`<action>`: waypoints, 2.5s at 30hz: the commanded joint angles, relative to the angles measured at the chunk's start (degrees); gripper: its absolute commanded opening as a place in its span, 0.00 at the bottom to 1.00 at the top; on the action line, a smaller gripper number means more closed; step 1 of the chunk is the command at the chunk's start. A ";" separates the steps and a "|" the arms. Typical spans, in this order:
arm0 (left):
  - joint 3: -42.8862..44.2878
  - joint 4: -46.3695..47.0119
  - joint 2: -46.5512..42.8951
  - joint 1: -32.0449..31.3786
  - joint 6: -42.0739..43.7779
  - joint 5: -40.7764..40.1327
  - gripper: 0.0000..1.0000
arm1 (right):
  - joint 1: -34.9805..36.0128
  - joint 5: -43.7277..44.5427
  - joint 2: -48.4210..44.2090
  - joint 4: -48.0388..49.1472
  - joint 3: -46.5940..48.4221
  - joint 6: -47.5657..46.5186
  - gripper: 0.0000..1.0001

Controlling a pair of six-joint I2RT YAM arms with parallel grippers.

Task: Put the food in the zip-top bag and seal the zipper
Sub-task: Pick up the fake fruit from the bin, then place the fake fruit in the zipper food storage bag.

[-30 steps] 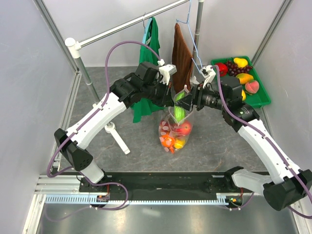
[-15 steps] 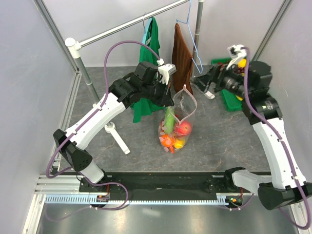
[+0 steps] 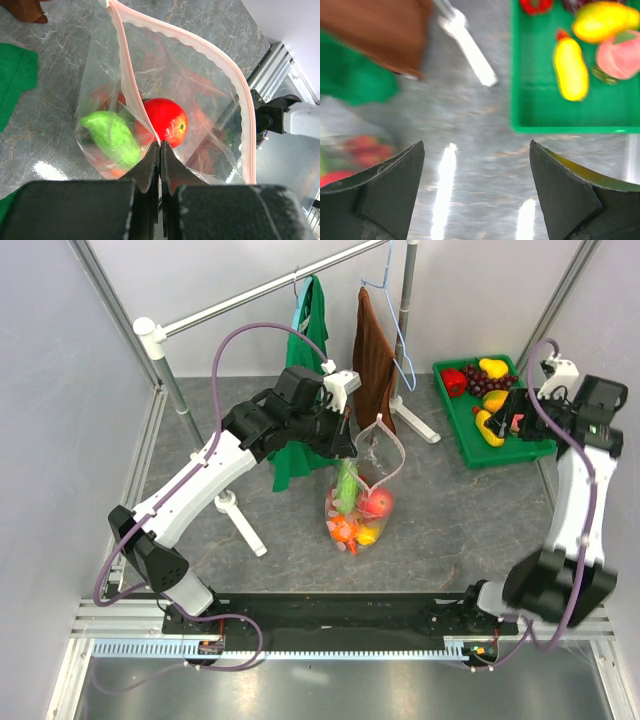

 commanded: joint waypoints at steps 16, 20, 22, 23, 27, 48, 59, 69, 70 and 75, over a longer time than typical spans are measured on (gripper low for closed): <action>-0.05 1.28 -2.14 0.38 1.09 0.24 0.02 | 10.11 26.98 57.61 -5.55 43.78 -25.49 0.85; -0.31 1.20 -2.14 0.38 1.27 -0.11 0.02 | 11.44 33.32 61.65 -3.61 45.27 -26.02 0.85; -0.49 1.02 -1.96 0.38 1.27 -0.28 0.02 | 11.53 34.90 63.76 -3.96 46.33 -26.37 0.84; -0.49 1.02 -1.96 0.38 1.18 -0.03 0.02 | 11.53 35.34 64.21 -4.14 46.68 -26.63 0.84; -0.57 1.02 -1.52 0.46 1.09 -0.11 0.02 | 11.44 36.14 65.35 -3.96 46.25 -26.81 0.84; -1.71 1.02 -1.70 0.73 -0.05 1.29 0.02 | 4.24 0.54 35.23 -6.78 34.23 -12.26 0.01; -2.77 1.02 -2.75 1.78 -0.58 4.02 0.02 | 5.72 -36.36 -2.91 33.12 0.47 25.89 0.00; -3.03 1.37 -2.75 2.05 -0.66 7.36 0.02 | 24.44 -13.54 -9.80 73.97 -11.32 52.89 0.00; -2.95 1.46 -2.84 2.05 -0.75 7.45 0.02 | 27.66 -12.30 -8.23 75.56 -11.76 53.43 0.00; -2.86 1.98 -3.02 2.14 -1.28 7.62 0.02 | 34.54 -10.28 -5.22 73.91 -13.86 47.14 0.00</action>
